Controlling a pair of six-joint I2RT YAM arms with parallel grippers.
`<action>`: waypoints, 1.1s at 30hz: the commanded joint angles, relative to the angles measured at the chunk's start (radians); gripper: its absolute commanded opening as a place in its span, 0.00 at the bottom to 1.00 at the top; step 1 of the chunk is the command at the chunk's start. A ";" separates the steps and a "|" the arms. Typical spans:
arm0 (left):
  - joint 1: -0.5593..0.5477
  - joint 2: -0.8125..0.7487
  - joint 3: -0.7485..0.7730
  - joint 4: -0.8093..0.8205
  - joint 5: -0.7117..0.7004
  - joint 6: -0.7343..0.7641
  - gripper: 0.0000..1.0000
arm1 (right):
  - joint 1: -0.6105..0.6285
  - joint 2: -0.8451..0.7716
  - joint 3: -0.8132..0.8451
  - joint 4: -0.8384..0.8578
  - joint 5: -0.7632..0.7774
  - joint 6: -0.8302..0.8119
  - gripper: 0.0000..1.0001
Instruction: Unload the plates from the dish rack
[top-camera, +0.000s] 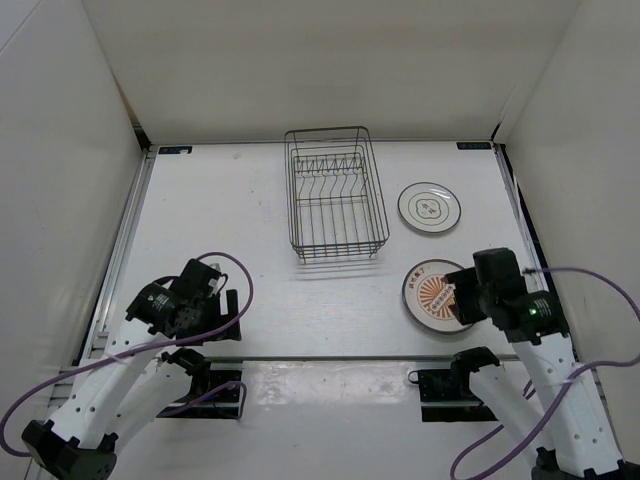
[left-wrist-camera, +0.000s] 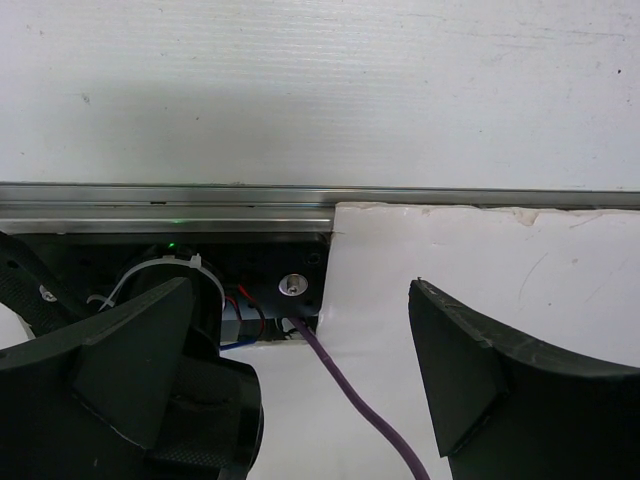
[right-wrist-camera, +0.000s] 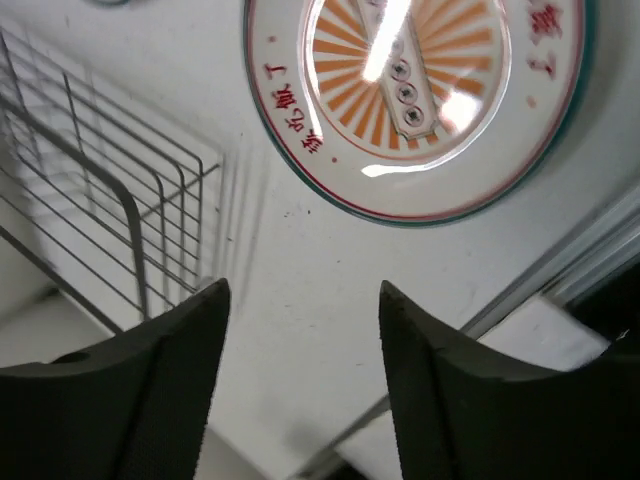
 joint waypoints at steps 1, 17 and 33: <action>-0.004 -0.014 0.008 -0.047 -0.013 -0.016 1.00 | 0.002 0.171 0.041 0.320 -0.036 -0.406 0.62; -0.002 -0.025 -0.002 -0.060 -0.041 0.002 1.00 | 0.074 0.887 0.359 0.650 -0.092 -0.699 0.38; -0.004 -0.028 0.007 -0.044 -0.047 0.051 1.00 | 0.138 0.895 0.598 0.362 0.083 -0.743 0.80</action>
